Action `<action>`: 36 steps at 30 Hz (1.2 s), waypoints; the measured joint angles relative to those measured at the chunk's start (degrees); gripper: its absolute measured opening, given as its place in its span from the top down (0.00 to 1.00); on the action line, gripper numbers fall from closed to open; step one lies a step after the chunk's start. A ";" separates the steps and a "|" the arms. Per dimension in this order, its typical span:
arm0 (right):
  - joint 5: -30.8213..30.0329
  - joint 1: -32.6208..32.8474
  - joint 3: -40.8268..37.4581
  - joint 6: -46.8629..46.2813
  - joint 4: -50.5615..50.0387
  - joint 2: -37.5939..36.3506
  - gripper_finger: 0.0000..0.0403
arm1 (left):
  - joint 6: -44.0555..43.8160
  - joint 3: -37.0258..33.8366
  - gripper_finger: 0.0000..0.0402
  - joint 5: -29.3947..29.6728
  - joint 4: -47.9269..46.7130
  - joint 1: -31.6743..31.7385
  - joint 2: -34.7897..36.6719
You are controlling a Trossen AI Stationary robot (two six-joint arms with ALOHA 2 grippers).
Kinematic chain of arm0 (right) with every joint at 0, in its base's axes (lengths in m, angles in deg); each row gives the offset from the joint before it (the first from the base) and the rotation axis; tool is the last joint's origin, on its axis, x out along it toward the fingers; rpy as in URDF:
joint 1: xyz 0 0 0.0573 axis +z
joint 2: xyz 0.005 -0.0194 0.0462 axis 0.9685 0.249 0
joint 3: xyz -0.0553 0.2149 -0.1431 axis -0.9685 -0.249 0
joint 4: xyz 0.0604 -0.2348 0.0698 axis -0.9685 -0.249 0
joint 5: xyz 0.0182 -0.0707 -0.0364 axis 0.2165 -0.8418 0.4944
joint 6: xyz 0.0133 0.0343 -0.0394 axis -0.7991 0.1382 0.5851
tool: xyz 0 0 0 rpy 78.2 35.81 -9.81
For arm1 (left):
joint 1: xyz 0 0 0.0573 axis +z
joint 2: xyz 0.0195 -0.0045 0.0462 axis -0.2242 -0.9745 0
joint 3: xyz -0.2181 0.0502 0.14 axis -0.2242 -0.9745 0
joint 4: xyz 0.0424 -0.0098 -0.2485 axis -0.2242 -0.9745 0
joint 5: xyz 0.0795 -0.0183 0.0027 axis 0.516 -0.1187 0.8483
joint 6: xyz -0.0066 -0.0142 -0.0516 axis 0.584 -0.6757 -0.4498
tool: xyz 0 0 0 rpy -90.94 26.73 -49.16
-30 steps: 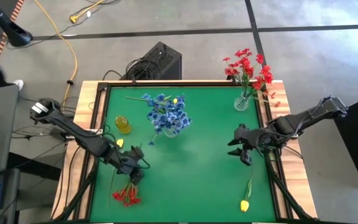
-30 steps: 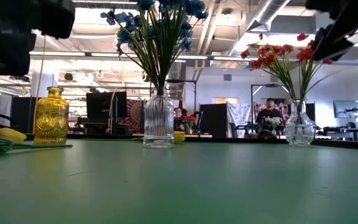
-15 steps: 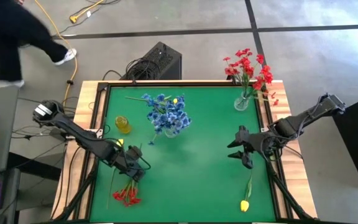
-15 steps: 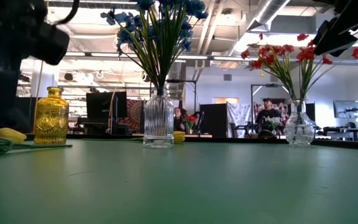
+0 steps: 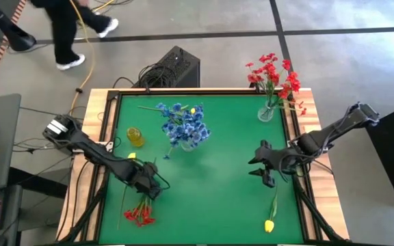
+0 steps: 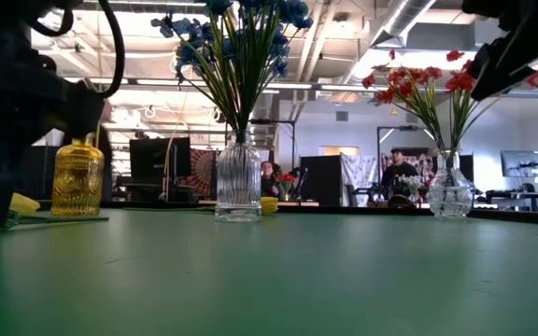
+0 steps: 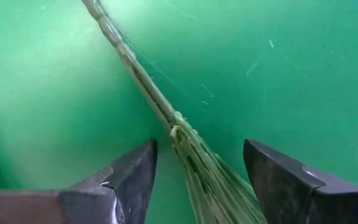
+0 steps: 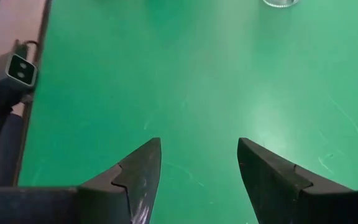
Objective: Sort flowers into vase by color
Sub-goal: Put the red flowers into the right transparent vase
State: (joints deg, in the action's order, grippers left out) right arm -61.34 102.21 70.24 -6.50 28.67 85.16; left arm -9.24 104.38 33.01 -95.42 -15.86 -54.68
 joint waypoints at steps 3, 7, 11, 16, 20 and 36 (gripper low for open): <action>0.00 -0.02 0.00 0.96 0.21 1.12 0.41 | 0.19 0.14 0.44 -1.50 -0.49 0.11 -0.76; 0.00 -0.09 0.00 2.72 2.00 2.13 0.41 | 0.73 0.24 0.57 -2.04 -0.77 0.11 0.20; 0.00 0.07 0.00 6.61 7.59 3.14 0.41 | 2.10 1.64 0.81 -2.99 -0.76 -0.05 2.15; 0.02 1.81 0.02 16.29 16.86 5.33 0.41 | 3.06 2.53 0.97 -2.40 0.10 0.06 4.77; 0.02 3.84 0.02 29.32 27.18 9.19 0.41 | 4.64 2.76 0.97 -2.41 6.65 0.01 8.63; -15.40 10.36 8.26 91.57 59.53 34.13 0.41 | 4.48 2.80 0.97 4.94 40.42 -0.61 7.50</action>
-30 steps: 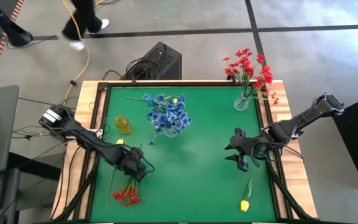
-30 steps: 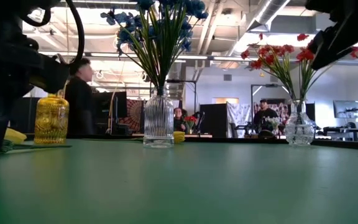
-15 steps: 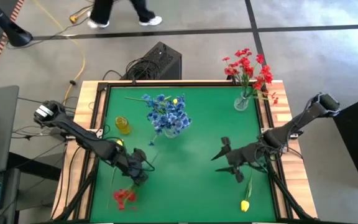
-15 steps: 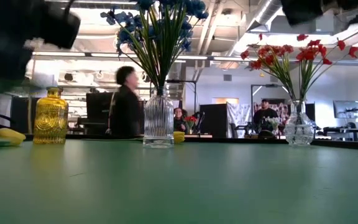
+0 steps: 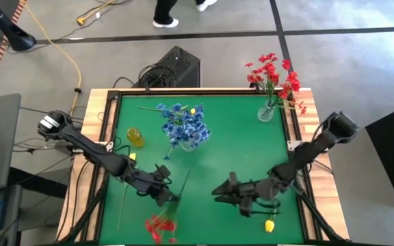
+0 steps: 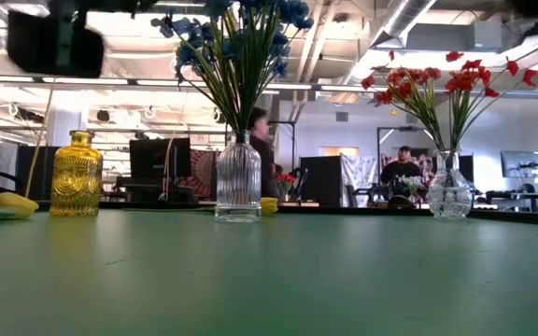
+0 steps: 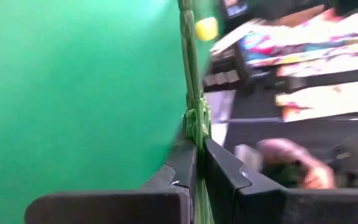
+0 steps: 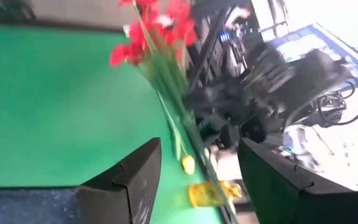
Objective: Sort flowers into vase by color
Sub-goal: Put the red flowers into the right transparent vase
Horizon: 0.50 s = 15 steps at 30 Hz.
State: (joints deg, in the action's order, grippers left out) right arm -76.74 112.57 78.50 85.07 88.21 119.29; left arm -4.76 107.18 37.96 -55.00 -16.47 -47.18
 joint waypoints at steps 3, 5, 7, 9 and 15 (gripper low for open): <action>-4.12 0.06 4.20 4.47 -0.38 4.81 0.41 | -0.31 0.03 0.97 0.23 5.03 0.00 -2.45; -7.45 0.24 6.55 8.20 -0.69 7.49 0.41 | -1.16 0.02 0.97 0.39 7.78 0.00 -4.11; -10.32 0.24 8.89 11.67 -0.96 9.98 0.41 | -1.68 0.02 0.97 0.39 8.60 0.03 -5.11; -11.92 0.22 10.70 13.98 -1.35 12.21 0.41 | -2.17 0.02 0.97 0.57 9.48 0.38 -6.05; -11.88 -1.30 14.36 16.21 -1.93 17.27 0.41 | -0.13 0.00 0.97 0.10 10.86 1.33 -6.56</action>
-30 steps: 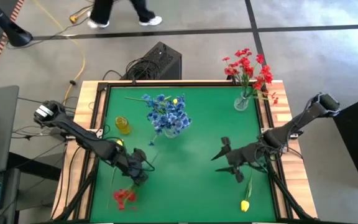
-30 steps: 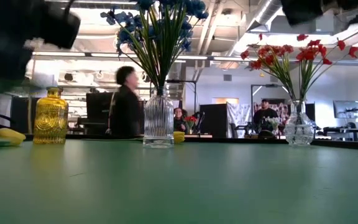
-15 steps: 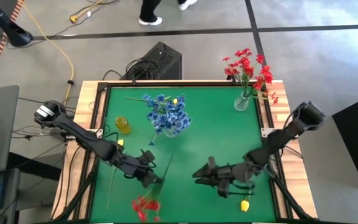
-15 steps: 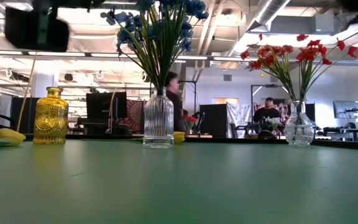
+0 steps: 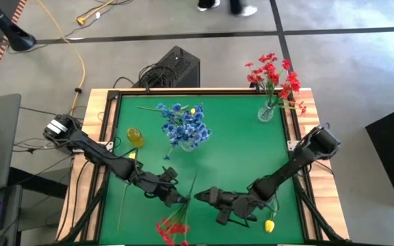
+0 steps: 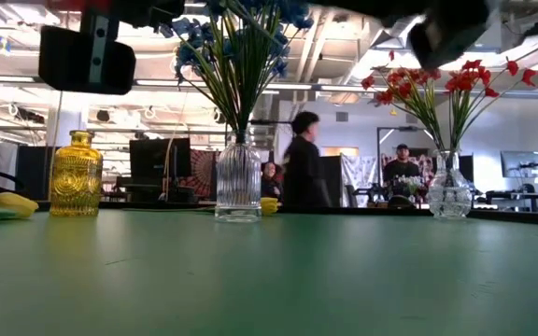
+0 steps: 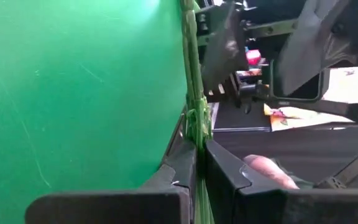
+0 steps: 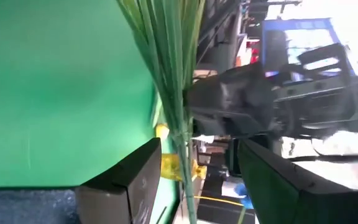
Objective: Sort flowers into vase by color
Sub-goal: Put the red flowers into the right transparent vase
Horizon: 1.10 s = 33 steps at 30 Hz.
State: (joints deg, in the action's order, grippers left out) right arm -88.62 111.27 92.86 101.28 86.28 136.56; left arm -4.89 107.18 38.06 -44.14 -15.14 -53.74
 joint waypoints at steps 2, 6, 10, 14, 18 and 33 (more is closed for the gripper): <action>0.00 -0.78 1.02 0.06 -0.01 1.33 0.41 | 0.64 0.00 0.97 -0.86 -0.13 0.33 -0.04; -0.01 -2.42 2.26 0.04 0.15 2.54 0.41 | 1.70 0.00 0.97 -1.99 -0.15 0.72 -0.04; 0.13 -3.72 2.25 0.00 0.05 2.58 0.41 | 2.38 0.00 0.97 -2.45 -0.24 0.81 -0.02; 0.28 -4.25 2.25 -0.01 -0.02 2.58 0.44 | 3.09 0.00 0.97 -2.56 0.00 0.83 -0.02; 0.31 -4.30 2.25 -0.02 -0.97 2.58 0.54 | 3.26 0.00 0.97 -2.55 -0.20 0.83 -0.02; 2.09 -3.91 2.16 -15.28 -4.18 2.54 0.92 | 8.64 -0.02 0.84 -0.88 3.10 1.44 0.00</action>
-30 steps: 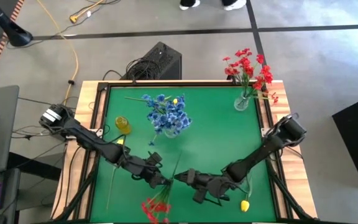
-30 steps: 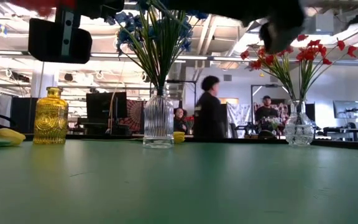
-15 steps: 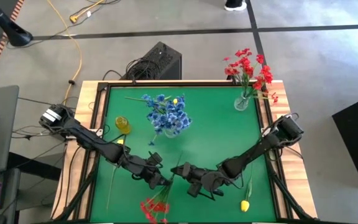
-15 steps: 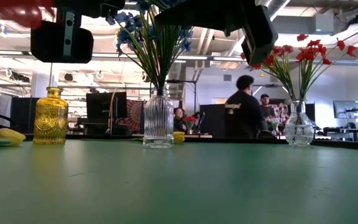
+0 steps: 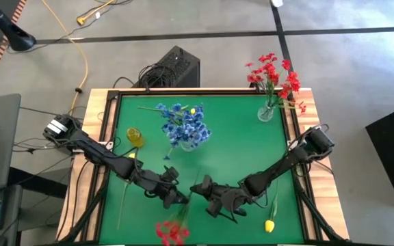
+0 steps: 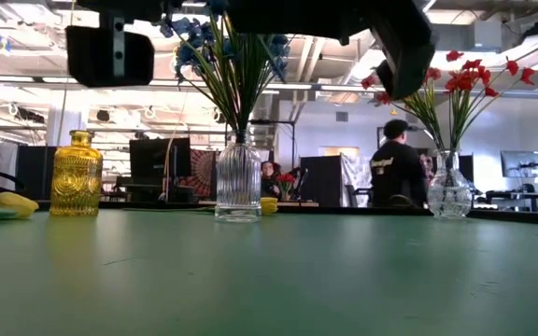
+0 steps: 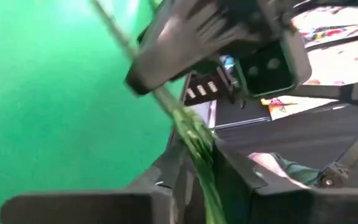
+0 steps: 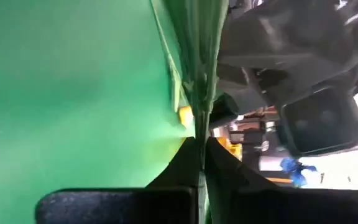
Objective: Sort flowers into vase by color
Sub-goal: Put the red flowers into the right transparent vase
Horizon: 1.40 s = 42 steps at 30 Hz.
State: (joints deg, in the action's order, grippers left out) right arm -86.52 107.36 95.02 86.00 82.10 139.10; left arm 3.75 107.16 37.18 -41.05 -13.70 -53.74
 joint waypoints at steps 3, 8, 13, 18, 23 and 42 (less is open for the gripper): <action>0.99 0.40 0.02 -6.65 -3.61 -0.61 0.92 | 2.28 -0.08 0.76 -1.05 1.22 1.03 0.81; 12.36 0.42 -0.04 -23.70 -19.22 -4.80 0.92 | 11.28 -0.02 0.66 1.68 2.70 2.97 6.05; 15.69 -0.32 -4.45 -35.46 -30.16 -13.23 0.92 | 25.25 -0.02 0.64 7.26 2.24 3.21 11.48; 14.71 -0.06 -16.41 -44.46 -29.51 -27.96 0.92 | 37.78 0.04 0.65 7.92 1.27 2.12 14.38; 8.00 1.38 -27.86 -50.24 -24.60 -45.01 0.92 | 48.67 0.04 0.65 6.45 1.40 2.33 16.79; -10.15 -16.30 -45.12 -33.45 -2.99 -81.60 0.92 | 75.14 0.02 0.65 -8.23 -1.02 9.59 28.42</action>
State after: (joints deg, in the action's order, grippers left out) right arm -96.67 91.06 49.90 52.55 79.11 57.50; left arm 78.89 107.18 28.94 -42.07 -4.11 -25.33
